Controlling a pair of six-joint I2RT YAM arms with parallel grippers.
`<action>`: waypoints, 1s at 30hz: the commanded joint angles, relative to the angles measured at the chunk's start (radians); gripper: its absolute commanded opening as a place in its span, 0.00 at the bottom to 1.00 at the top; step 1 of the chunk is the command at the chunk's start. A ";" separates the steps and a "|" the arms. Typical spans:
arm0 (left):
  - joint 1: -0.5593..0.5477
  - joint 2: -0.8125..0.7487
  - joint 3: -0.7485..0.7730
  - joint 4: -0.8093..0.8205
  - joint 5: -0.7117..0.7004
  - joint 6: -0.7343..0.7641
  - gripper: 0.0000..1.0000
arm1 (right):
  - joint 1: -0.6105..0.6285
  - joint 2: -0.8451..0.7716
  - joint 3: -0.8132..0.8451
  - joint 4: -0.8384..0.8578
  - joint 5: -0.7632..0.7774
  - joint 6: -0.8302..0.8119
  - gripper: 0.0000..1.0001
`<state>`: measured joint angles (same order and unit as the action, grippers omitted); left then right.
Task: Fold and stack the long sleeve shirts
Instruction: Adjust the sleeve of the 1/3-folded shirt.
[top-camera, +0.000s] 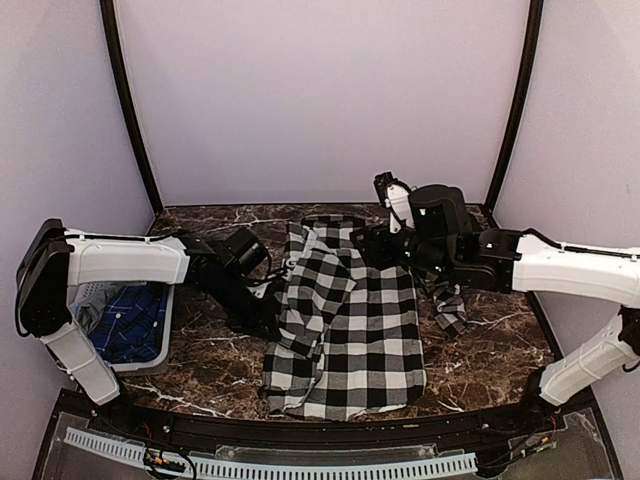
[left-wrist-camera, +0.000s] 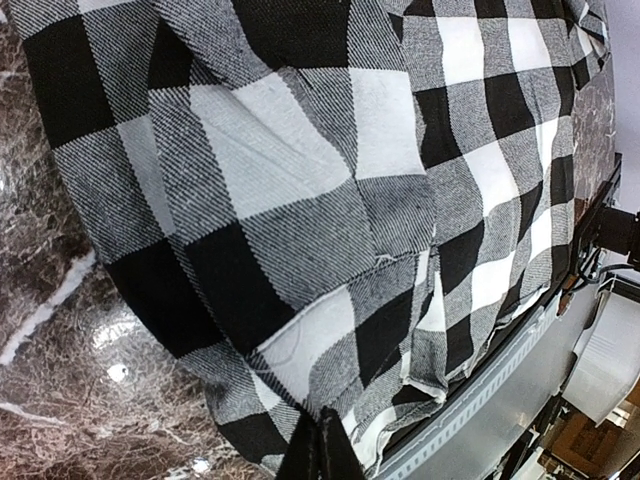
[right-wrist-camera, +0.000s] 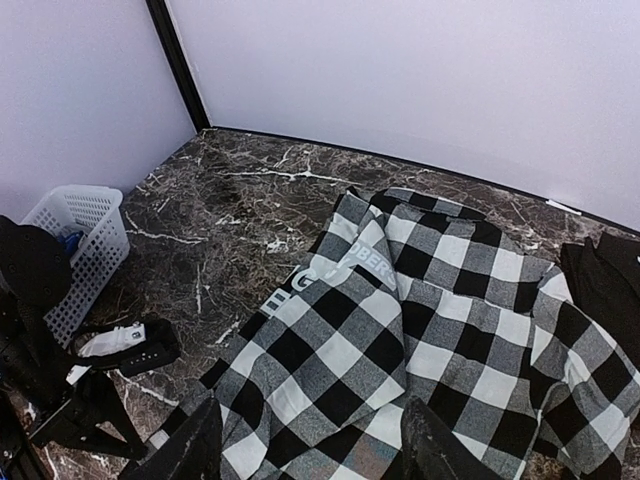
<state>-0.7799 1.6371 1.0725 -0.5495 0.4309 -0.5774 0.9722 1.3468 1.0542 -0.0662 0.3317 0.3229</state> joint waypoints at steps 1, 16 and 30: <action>-0.005 -0.056 -0.023 -0.047 0.015 0.007 0.00 | -0.004 0.035 0.040 -0.009 -0.017 0.000 0.57; -0.005 -0.047 -0.072 -0.037 -0.012 0.011 0.00 | -0.006 0.102 0.063 -0.034 -0.046 0.013 0.57; -0.006 -0.075 -0.072 -0.066 -0.081 0.021 0.24 | -0.004 0.164 0.067 -0.026 -0.187 0.050 0.54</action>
<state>-0.7834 1.6154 0.9977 -0.5591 0.4145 -0.5621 0.9707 1.4788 1.0939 -0.1139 0.2264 0.3477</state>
